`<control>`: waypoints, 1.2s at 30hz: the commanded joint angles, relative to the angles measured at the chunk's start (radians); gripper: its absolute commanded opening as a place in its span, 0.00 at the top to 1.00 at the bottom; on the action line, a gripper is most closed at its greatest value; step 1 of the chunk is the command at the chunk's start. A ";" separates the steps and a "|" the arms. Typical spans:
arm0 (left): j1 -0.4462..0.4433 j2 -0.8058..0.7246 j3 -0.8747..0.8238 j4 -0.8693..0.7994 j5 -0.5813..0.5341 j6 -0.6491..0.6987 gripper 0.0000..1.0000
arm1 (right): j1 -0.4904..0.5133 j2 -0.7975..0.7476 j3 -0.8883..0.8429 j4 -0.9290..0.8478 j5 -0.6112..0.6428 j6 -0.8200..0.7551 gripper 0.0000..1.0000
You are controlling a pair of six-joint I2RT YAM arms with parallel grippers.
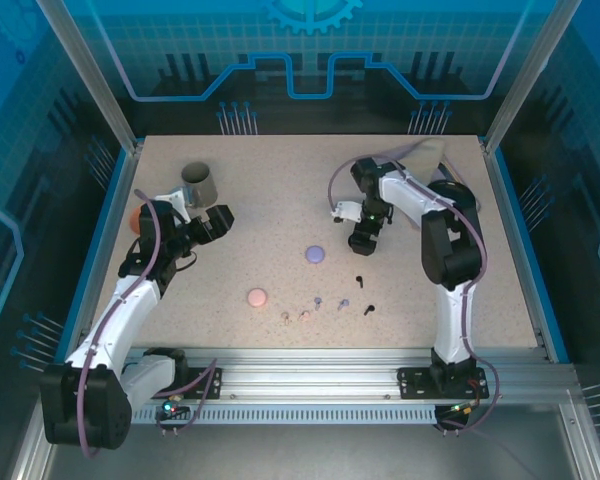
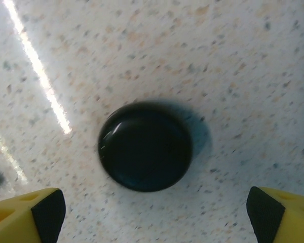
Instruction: Insert the wireless bluetooth earbuds into the charging case
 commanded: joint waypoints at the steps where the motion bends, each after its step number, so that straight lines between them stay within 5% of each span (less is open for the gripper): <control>1: 0.005 0.001 0.026 -0.010 0.007 -0.021 0.01 | 0.022 0.054 0.086 -0.115 -0.024 0.130 0.05; 19: 0.005 0.003 0.027 -0.021 -0.002 -0.020 0.01 | 0.101 0.121 0.167 -0.210 0.068 0.514 0.01; 36: 0.004 -0.017 0.024 -0.033 -0.006 -0.027 0.01 | 0.103 0.198 0.205 -0.202 0.073 0.666 0.14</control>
